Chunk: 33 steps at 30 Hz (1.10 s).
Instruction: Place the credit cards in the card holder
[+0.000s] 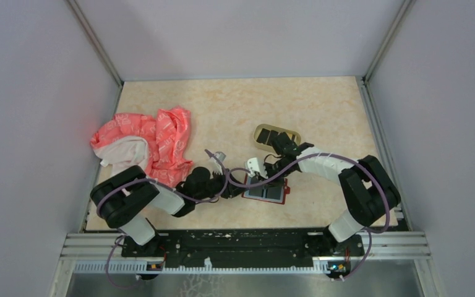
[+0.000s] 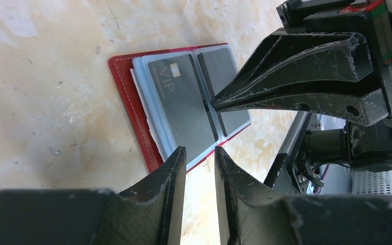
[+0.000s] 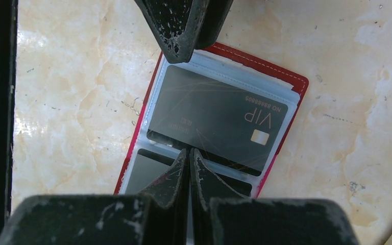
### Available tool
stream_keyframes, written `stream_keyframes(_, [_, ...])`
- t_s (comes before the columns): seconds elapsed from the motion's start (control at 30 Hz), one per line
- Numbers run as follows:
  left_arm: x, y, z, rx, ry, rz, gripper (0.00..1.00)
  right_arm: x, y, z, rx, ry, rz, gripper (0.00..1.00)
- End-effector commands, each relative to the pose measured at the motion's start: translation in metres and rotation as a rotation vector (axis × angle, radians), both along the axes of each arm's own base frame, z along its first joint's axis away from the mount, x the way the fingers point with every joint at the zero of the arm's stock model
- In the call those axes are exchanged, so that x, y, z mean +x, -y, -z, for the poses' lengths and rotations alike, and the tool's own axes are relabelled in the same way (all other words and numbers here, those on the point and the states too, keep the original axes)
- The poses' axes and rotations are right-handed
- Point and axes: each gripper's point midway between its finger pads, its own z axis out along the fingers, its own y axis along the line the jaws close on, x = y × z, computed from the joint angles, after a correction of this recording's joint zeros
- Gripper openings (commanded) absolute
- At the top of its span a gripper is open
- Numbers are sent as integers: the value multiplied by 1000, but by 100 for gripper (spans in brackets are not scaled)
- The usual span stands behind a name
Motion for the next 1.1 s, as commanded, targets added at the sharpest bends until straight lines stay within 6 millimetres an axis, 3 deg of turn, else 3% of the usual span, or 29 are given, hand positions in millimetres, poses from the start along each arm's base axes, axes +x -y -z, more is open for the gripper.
stream_keyframes(0.0, [2,10,-3,-22,-5,25,33,10,-6,-3,6,23,-3,0])
stream_keyframes(0.33, [1,15,10,-15,-42,41,36,10,-4,14,-49,5,6,0])
stream_keyframes(0.63, [-1,18,-3,-55,-19,60,38,9,-2,17,-58,-2,4,0])
stream_keyframes(1.07, [-5,27,-7,-91,-34,103,37,9,-5,13,-46,-4,10,0])
